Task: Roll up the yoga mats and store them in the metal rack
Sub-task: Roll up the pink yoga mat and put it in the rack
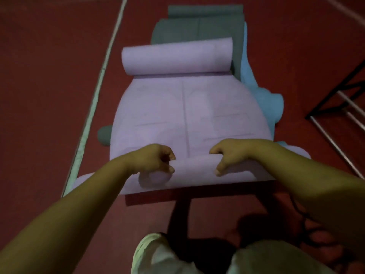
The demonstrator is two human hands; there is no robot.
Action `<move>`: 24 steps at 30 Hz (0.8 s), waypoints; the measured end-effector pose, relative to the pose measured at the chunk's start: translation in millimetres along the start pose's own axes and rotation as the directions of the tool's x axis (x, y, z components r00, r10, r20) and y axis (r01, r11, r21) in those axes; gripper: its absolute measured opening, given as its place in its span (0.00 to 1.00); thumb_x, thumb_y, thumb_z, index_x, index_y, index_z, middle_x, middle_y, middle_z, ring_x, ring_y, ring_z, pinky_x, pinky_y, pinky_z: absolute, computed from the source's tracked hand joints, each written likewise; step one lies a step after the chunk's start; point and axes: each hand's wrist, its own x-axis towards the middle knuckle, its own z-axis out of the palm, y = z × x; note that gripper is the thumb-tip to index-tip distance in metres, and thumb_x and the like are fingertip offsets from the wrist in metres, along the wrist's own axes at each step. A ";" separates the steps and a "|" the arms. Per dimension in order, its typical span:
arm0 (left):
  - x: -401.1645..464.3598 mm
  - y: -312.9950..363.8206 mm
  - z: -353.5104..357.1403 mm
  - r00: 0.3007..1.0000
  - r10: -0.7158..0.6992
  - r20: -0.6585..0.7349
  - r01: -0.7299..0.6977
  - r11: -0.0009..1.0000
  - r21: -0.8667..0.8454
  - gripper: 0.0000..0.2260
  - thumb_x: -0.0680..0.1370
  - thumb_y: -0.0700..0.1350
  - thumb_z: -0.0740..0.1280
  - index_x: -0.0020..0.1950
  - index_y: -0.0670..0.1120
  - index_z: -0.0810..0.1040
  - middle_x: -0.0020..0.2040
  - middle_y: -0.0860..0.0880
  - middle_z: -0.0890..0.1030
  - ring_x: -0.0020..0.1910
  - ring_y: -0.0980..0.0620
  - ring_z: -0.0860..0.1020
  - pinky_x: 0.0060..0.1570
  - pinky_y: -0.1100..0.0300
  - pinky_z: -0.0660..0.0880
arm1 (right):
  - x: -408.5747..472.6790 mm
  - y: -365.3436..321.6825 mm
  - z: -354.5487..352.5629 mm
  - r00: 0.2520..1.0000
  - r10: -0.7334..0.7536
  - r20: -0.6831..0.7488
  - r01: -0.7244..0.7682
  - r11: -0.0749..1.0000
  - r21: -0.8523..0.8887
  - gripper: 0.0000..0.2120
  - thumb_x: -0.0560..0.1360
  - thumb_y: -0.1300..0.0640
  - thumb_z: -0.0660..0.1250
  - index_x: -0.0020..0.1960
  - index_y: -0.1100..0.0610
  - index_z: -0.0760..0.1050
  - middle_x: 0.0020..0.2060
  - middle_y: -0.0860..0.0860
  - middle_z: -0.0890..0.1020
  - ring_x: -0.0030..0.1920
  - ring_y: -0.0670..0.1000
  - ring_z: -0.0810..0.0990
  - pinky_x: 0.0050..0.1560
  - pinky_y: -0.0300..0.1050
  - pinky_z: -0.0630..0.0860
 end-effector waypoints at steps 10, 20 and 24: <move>-169.5 92.7 14.3 0.776 0.237 -0.585 -0.098 0.961 0.260 0.07 0.70 0.36 0.72 0.39 0.48 0.79 0.39 0.47 0.82 0.38 0.47 0.78 0.37 0.60 0.71 | -178.6 -94.1 15.1 0.768 -0.049 -0.638 -0.148 0.957 -0.251 0.08 0.75 0.58 0.63 0.51 0.56 0.78 0.53 0.57 0.80 0.54 0.59 0.77 0.51 0.46 0.72; -293.3 144.4 25.4 0.563 0.513 -0.648 -0.076 0.813 0.578 0.06 0.69 0.40 0.68 0.44 0.47 0.81 0.44 0.46 0.83 0.44 0.41 0.80 0.42 0.55 0.73 | -303.2 -141.1 42.5 0.563 -0.204 -0.801 -0.164 0.922 -0.350 0.15 0.77 0.58 0.59 0.60 0.51 0.77 0.61 0.52 0.77 0.62 0.55 0.74 0.58 0.47 0.71; -314.2 130.7 51.2 0.630 0.507 -0.589 -0.146 0.822 0.550 0.13 0.66 0.52 0.60 0.40 0.47 0.79 0.36 0.50 0.79 0.38 0.46 0.79 0.37 0.59 0.67 | -312.8 -148.1 77.8 0.612 -0.222 -0.759 -0.121 0.922 -0.367 0.17 0.74 0.53 0.53 0.52 0.55 0.78 0.53 0.55 0.76 0.57 0.56 0.74 0.50 0.49 0.69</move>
